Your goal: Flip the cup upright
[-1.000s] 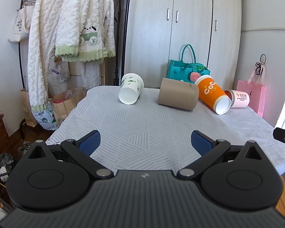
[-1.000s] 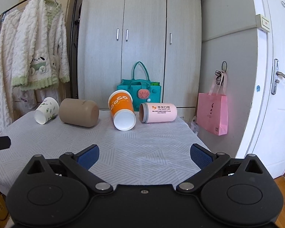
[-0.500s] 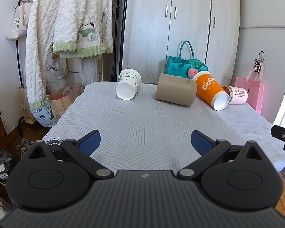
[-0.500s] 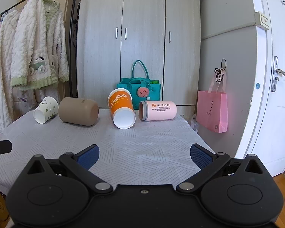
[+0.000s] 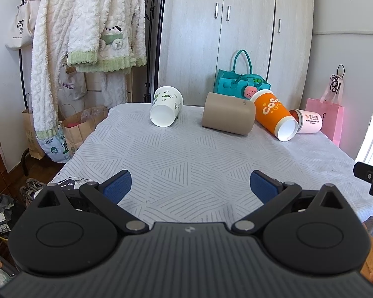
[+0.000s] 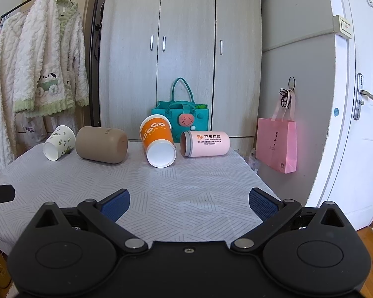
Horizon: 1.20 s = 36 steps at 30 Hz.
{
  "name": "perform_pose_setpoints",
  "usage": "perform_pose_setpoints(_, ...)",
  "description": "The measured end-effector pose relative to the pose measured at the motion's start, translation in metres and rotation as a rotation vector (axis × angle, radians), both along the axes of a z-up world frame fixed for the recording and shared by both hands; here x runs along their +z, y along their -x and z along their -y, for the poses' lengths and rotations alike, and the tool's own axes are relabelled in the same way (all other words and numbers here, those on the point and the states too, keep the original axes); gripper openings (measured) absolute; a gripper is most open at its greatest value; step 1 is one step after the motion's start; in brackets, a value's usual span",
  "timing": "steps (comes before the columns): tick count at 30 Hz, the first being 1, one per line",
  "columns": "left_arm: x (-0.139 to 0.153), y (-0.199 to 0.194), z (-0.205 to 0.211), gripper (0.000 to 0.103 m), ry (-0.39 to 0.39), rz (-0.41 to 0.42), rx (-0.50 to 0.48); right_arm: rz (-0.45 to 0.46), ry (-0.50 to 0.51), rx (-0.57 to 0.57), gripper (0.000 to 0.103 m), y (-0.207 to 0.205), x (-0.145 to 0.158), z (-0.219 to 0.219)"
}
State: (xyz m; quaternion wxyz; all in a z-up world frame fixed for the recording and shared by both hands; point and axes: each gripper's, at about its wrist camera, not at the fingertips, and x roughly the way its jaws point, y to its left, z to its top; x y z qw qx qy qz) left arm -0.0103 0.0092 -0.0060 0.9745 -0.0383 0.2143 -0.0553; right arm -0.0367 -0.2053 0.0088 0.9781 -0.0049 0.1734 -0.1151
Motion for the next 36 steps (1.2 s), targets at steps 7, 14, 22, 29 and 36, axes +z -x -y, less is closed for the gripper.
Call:
perform_pose_setpoints(7,0.0,-0.002,0.001,0.103,0.004,-0.015,-0.009,-0.006,0.003,0.002,0.103,-0.002,0.0,0.0)
perform_pose_setpoints(14,0.005,-0.005,0.001,0.103,0.013,-0.032,-0.038,-0.023,0.0,0.01,0.103,-0.007,0.002,0.001)
perform_pose_setpoints(22,0.017,-0.018,0.004,0.103,-0.006,-0.073,-0.077,-0.045,-0.028,0.079,0.103,-0.009,0.013,0.011)
perform_pose_setpoints(29,0.033,-0.037,-0.002,0.103,-0.031,-0.077,-0.064,-0.059,-0.079,0.217,0.103,-0.006,0.031,0.028)
perform_pose_setpoints(36,0.057,-0.068,-0.012,0.103,-0.055,-0.078,-0.094,-0.114,-0.013,0.386,0.103,-0.031,0.055,0.02)
